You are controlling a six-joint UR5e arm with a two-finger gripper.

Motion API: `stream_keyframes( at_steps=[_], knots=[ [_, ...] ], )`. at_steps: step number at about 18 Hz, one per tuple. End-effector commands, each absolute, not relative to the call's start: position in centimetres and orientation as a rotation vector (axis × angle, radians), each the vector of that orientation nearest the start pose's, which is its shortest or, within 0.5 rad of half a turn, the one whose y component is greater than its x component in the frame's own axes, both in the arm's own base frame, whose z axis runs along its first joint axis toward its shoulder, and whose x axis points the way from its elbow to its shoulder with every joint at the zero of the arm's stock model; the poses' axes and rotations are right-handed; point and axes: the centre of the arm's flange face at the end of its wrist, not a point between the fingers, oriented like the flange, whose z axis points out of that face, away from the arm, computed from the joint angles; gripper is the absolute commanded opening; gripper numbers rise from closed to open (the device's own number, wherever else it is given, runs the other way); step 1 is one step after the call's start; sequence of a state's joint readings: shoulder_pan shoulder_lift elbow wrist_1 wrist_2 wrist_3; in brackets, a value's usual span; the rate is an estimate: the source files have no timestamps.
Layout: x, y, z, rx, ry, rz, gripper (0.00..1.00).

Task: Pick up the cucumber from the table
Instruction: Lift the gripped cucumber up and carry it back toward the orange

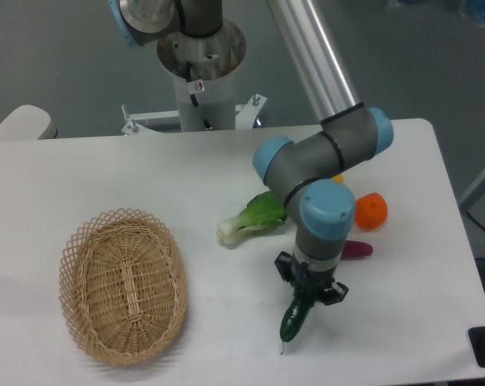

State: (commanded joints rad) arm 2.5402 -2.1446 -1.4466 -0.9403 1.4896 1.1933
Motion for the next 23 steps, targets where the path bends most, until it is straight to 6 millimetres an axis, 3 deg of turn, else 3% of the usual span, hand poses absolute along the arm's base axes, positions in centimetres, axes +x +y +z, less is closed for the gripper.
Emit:
stream_keyframes(
  at_steps=[6, 10, 14, 16, 23],
  knots=[
    [-53.3, 48.5, 32.4, -2.858, 0.304, 0.162, 0.20],
    [-57.3, 43.2, 35.9, -2.822, 0.430, 0.141, 0.20],
    [-60.0, 38.3, 36.6, -2.817, 0.529, 0.163, 0.20],
    [-60.7, 37.0, 36.7, -2.820, 0.548, 0.167, 0.20],
    [-61.1, 36.5, 36.7, -2.821, 0.575, 0.176, 0.20]
  ],
)
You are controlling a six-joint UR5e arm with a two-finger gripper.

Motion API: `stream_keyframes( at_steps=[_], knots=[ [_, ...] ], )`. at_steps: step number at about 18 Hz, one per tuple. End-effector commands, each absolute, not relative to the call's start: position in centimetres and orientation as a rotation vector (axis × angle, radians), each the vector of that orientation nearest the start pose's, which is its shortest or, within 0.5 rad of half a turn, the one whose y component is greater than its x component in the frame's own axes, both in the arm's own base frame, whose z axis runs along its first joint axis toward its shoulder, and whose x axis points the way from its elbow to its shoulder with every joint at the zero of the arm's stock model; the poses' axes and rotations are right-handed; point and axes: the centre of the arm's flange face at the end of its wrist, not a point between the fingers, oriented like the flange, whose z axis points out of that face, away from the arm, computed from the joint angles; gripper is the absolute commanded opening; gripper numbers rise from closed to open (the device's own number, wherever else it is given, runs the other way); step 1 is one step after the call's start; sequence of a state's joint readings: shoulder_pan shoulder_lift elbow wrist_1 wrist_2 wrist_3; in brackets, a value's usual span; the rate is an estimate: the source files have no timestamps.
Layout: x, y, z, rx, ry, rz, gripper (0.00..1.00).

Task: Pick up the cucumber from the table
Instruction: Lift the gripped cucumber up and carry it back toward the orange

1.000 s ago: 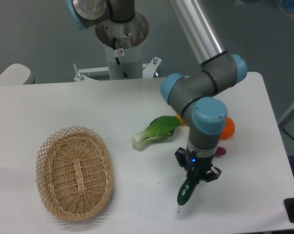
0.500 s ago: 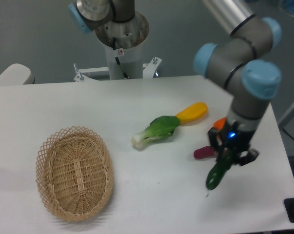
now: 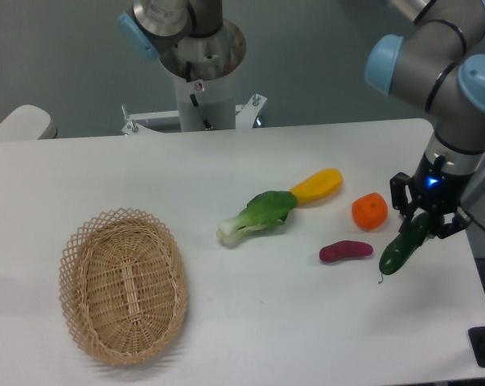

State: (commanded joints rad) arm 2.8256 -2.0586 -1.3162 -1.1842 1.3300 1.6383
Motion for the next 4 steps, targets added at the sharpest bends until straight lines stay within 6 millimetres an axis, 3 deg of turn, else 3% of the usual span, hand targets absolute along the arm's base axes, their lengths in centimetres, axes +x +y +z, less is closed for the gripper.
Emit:
stream_keyframes(
  at_steps=[4],
  knots=[
    [-60.93, 36.67, 36.55, -2.821, 0.579, 0.171, 0.20]
  ],
)
